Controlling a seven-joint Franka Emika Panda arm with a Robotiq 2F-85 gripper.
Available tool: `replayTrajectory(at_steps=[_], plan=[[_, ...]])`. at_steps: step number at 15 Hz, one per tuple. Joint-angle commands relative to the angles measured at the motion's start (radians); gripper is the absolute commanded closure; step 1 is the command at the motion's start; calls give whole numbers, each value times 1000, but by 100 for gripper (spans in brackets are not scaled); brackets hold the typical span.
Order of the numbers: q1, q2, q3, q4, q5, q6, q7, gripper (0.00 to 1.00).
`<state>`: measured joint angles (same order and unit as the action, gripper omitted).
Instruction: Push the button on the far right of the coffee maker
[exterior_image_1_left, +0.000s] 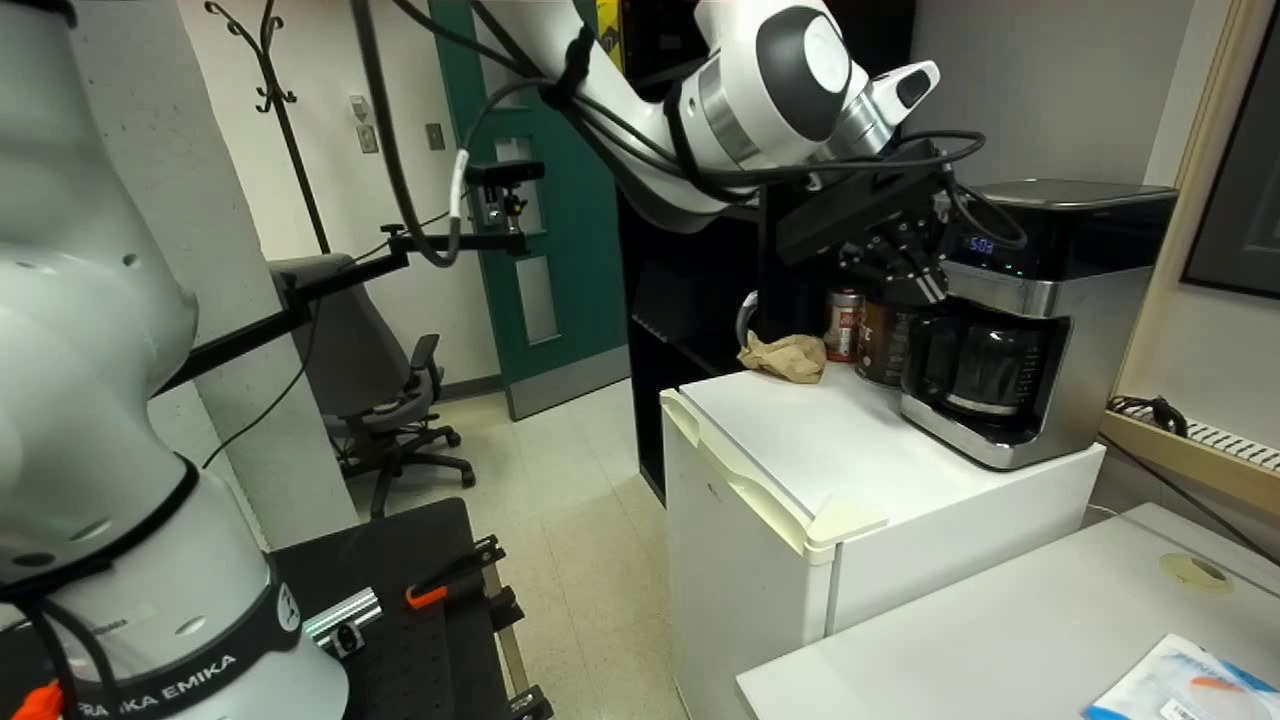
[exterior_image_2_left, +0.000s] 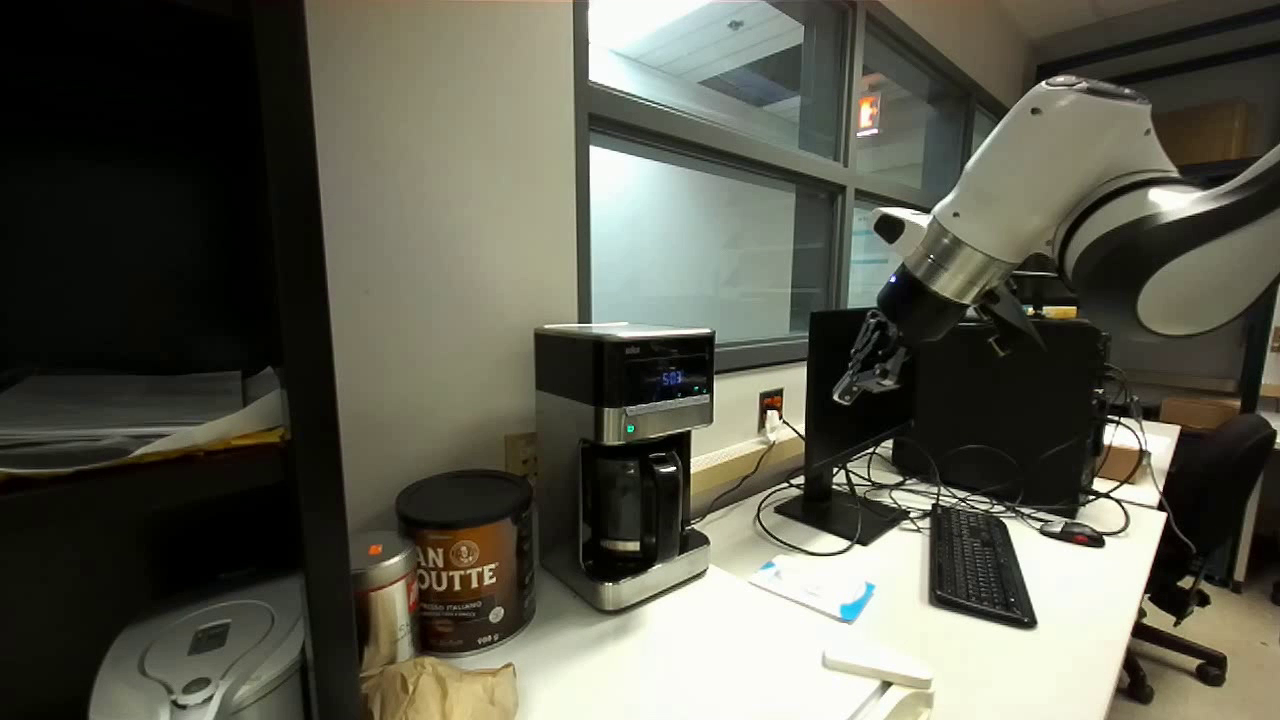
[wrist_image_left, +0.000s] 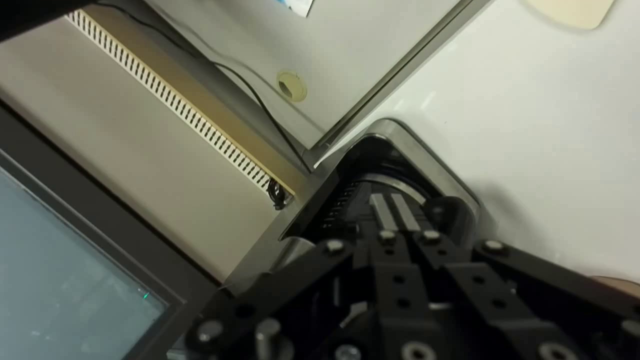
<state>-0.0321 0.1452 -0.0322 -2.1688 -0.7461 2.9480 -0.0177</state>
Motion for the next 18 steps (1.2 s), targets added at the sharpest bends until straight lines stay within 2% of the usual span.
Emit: replayTrajectory(at_steps=[1,5,12,18], plan=[[21,131,-39,144,-109,94,79,100],[55,241,-73,272,-159,141,138,100],[108,396,-99,445,-141,151,174,100],[137,476,-119,555,-138,143,196,100]])
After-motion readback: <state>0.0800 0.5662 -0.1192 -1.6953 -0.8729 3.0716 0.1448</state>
